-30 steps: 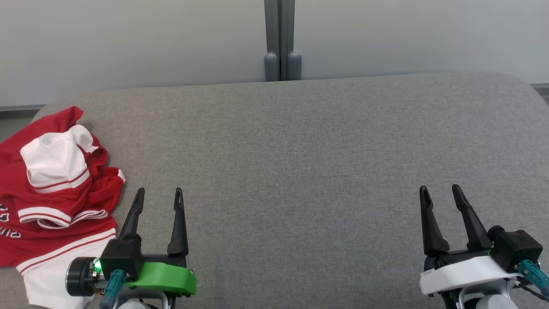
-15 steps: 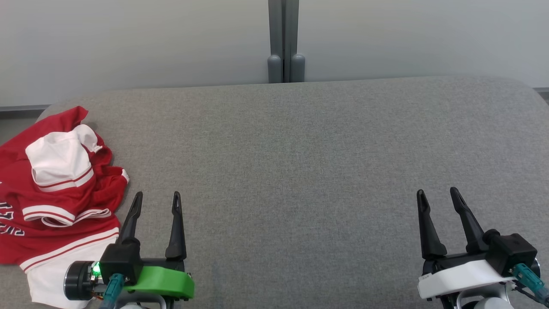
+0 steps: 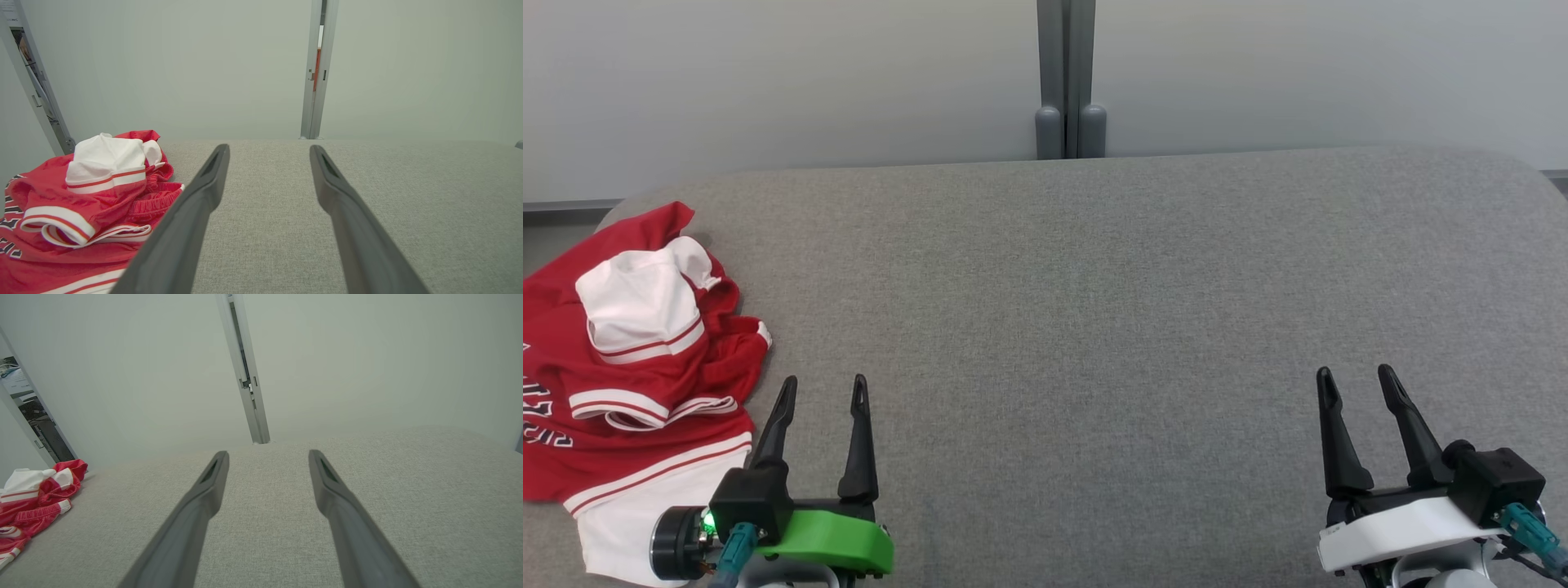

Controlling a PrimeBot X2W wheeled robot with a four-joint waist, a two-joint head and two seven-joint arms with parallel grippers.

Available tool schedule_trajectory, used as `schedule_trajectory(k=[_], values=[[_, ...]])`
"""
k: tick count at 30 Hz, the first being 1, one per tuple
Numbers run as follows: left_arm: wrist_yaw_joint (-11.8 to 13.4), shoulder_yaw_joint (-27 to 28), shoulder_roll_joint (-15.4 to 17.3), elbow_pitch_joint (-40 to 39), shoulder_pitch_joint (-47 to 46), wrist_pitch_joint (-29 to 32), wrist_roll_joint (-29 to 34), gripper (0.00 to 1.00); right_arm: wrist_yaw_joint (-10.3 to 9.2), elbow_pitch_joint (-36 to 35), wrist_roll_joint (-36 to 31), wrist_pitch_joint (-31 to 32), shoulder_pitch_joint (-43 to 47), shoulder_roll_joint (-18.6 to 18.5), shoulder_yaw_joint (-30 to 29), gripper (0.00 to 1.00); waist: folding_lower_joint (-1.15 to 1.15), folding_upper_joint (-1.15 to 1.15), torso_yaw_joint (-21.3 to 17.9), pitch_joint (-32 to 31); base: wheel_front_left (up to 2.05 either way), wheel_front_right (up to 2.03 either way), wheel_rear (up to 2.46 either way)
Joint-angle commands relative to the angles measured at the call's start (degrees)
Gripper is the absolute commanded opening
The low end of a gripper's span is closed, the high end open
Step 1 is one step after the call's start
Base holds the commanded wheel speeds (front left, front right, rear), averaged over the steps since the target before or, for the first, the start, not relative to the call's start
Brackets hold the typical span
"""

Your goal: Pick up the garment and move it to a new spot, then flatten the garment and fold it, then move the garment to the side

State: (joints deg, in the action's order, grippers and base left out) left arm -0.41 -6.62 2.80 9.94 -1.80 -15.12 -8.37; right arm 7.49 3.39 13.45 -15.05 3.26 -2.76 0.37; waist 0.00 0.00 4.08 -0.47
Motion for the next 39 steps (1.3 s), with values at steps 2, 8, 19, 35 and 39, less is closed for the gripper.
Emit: schedule_trajectory(k=[2,8,19,35,39], values=[[0.32,0.01,0.5,0.23,0.07,-0.06,-0.42,1.0,0.01,0.23,0.26,-0.2,0.17,-0.23,0.04,1.0,0.0,0.0,-0.06,-0.04,0.0,0.0,0.0],[0.77,-0.2,0.63,0.21,0.07,-0.06,-0.3,1.0,0.0,0.34,0.47,-0.2,0.38,-0.22,0.26,1.0,0.0,0.0,-0.11,-0.02,0.0,0.0,0.0],[1.29,-0.25,1.27,-0.1,-0.06,-0.06,-0.29,1.0,0.0,0.34,0.63,-0.2,0.48,-0.22,0.12,1.0,0.0,0.0,1.35,0.08,0.0,0.0,0.0],[2.98,1.09,2.76,-0.74,0.56,0.02,-0.9,1.0,0.0,0.0,1.1,-0.2,0.65,-0.22,0.73,1.0,0.0,0.0,10.59,1.07,0.0,0.0,0.0],[3.47,1.56,3.18,-1.27,1.38,0.11,-1.11,1.0,0.0,0.16,1.21,-0.2,0.75,-0.22,0.96,1.0,0.0,0.0,13.13,1.02,0.0,0.0,0.0]])
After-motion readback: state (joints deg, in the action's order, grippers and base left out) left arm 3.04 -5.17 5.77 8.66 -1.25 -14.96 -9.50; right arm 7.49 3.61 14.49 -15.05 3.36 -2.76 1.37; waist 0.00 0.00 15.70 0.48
